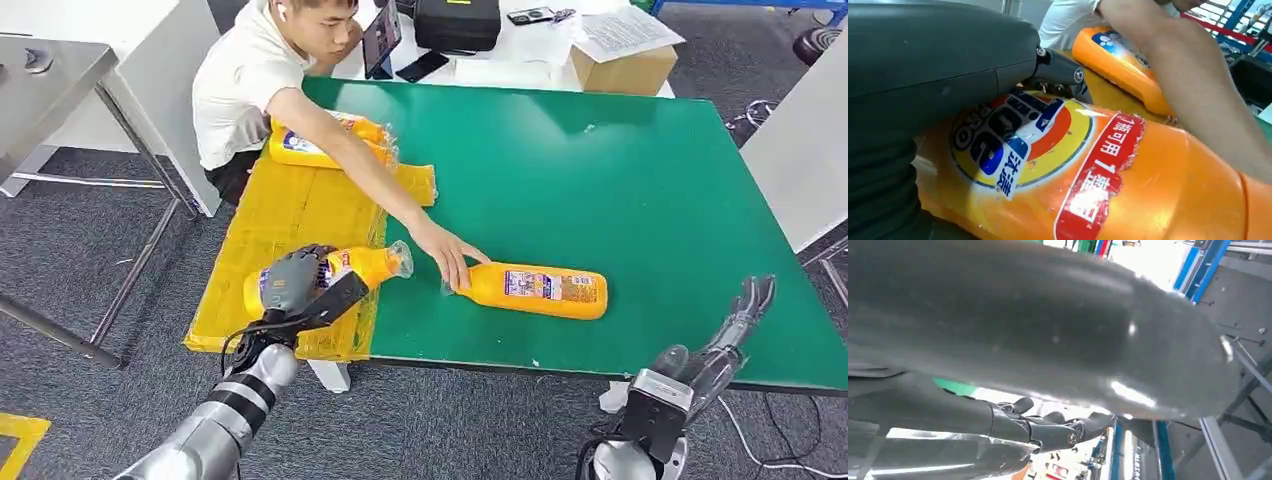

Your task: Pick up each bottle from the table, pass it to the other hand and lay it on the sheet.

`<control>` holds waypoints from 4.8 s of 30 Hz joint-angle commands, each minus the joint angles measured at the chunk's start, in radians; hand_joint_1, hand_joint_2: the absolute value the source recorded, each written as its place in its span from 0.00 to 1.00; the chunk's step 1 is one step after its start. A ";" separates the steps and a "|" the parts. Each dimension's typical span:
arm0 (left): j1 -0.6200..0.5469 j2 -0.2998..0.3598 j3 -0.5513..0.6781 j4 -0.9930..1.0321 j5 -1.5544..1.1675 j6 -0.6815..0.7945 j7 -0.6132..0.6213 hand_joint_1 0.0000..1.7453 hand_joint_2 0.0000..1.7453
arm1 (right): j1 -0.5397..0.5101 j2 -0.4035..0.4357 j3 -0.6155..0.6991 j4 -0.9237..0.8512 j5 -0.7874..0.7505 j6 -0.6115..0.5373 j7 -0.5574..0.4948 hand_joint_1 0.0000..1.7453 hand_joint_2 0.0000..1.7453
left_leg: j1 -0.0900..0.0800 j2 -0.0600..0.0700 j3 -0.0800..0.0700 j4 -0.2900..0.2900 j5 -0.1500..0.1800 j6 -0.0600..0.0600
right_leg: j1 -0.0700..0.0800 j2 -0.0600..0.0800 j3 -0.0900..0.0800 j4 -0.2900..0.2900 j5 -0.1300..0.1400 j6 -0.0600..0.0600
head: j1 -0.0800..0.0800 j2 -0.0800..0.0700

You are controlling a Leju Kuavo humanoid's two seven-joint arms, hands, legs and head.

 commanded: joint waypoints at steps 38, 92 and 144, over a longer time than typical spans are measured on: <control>0.135 0.139 -0.155 -0.197 0.274 -0.693 -0.188 0.00 0.00 | -0.057 -0.081 -0.011 0.104 -0.049 0.002 0.003 0.00 0.00 | 0.000 0.005 0.014 -0.003 -0.002 -0.003 | 0.000 0.007 0.013 -0.003 0.000 -0.003 | 0.000 0.000; 0.386 -0.029 -0.315 -0.641 0.609 -0.102 -0.370 0.00 1.00 | -0.236 -0.304 -0.111 0.736 0.614 0.002 0.070 0.00 1.00 | 0.000 -0.001 0.006 -0.001 -0.003 -0.002 | 0.001 0.001 0.006 -0.002 -0.002 -0.002 | 0.000 0.000; 0.309 -0.064 -0.393 -0.525 0.629 -0.165 -0.300 0.00 1.00 | -0.598 -0.439 0.481 1.190 0.905 0.002 0.516 0.00 1.00 | 0.000 -0.001 0.009 0.000 -0.002 -0.002 | 0.001 0.000 0.009 -0.001 -0.002 -0.003 | 0.000 0.000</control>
